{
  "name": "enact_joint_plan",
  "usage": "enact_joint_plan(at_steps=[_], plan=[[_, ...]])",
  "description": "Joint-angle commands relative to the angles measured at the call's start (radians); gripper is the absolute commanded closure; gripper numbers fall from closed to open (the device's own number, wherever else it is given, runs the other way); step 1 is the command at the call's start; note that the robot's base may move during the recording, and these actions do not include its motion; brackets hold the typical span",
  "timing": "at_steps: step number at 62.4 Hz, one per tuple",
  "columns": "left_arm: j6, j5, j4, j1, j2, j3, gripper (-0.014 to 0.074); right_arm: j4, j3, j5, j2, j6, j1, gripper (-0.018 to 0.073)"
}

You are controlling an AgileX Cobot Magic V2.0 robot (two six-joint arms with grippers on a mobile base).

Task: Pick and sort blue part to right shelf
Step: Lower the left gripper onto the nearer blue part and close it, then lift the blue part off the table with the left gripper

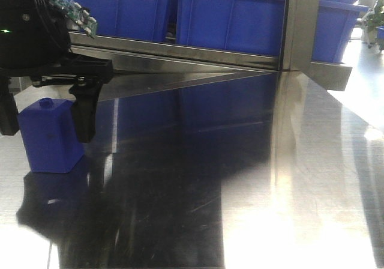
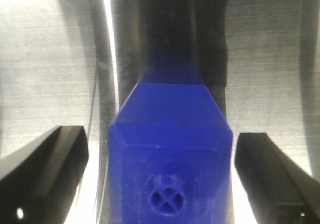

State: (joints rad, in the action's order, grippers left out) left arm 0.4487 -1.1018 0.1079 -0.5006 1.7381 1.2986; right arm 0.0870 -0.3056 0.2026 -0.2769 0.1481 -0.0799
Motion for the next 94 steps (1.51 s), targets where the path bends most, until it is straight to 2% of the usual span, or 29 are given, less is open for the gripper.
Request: enact_joint_plan(at_steps=[1,17,36,42,49,56,61,77,94], plan=[[0.010,0.010,0.001,-0.001,-0.042,0.022,0.0074,0.012,-0.031,-0.103,-0.006,-0.007,0.004,0.0120],[0.010,0.010,0.001,-0.001,-0.042,0.022,0.0228,0.012,-0.031,-0.103,-0.006,-0.007,0.004,0.0120],[0.006,0.012,-0.015,-0.001,-0.080,0.022,0.0303,0.012,-0.031,-0.103,-0.006,-0.007,0.004,0.0120],[-0.037,0.019,-0.056,0.003,-0.112,0.022,0.0305,0.012,-0.031,-0.103,-0.006,-0.007,0.004,0.0120],[-0.162,0.054,-0.147,0.017,-0.159,-0.005,0.0305,0.012,-0.031,-0.103,-0.006,-0.007,0.004,0.0120],[-0.312,0.114,-0.252,0.038,-0.215,-0.061,0.0305,0.012,-0.031,-0.103,-0.006,-0.007,0.004,0.0120],[-0.372,0.170,-0.287,0.057,-0.257,-0.109,0.0305,0.012,-0.031,-0.103,-0.006,-0.007,0.004,0.0120],[-0.409,0.443,-0.252,0.123,-0.451,-0.298,0.0305,0.012,-0.031,-0.103,-0.006,-0.007,0.004,0.0120],[-0.409,0.717,-0.220,0.203,-0.663,-0.494,0.0305,0.012,-0.031,-0.103,-0.006,-0.007,0.004,0.0120]])
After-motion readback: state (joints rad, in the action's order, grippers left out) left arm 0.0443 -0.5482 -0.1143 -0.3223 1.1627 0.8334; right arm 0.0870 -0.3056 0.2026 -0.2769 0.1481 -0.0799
